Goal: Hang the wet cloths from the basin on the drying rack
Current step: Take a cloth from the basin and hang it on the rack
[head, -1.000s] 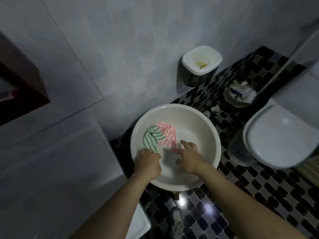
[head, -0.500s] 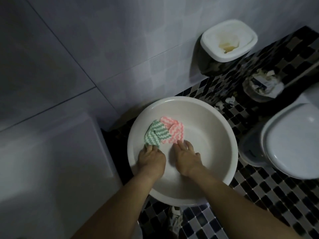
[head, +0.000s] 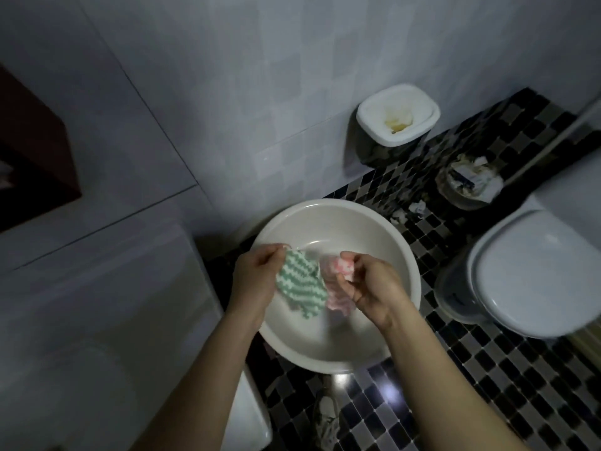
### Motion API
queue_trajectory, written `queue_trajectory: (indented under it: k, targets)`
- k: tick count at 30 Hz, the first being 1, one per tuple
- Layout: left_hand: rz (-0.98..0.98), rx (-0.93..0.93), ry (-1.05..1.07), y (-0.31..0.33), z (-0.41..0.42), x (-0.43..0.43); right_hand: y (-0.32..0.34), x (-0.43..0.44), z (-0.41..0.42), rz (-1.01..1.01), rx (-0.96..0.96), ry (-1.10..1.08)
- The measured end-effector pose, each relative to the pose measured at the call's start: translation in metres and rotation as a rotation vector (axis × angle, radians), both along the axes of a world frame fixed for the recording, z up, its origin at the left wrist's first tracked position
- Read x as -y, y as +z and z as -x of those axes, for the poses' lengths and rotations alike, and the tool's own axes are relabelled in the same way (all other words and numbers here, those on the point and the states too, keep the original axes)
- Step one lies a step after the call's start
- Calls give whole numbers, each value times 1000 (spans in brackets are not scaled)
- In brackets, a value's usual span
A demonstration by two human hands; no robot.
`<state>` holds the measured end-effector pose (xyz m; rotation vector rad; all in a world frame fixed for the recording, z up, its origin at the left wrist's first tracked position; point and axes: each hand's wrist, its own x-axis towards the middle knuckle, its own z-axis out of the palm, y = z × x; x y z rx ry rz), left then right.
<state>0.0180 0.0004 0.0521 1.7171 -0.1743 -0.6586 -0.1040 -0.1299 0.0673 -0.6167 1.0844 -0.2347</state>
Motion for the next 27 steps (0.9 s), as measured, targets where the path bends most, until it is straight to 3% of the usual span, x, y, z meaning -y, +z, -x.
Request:
queue_trajectory:
  k: [6, 12, 14, 19, 22, 27]
  targets:
    - [-75, 555, -349, 61, 15, -18, 59, -33, 23, 298, -7, 60]
    - [56, 701, -512, 126, 40, -37, 106, -78, 51, 517, 154, 197]
    - [132, 682, -589, 147, 49, -52, 122, -101, 68, 507, 224, 156]
    - [286, 277, -816, 169, 67, -87, 159, -157, 104, 578, 341, 11]
    - [208, 212, -1020, 177, 86, -110, 186, -187, 123, 724, 193, -35]
    - [218, 252, -1096, 187, 112, -133, 219, -223, 159, 933, -65, 20]
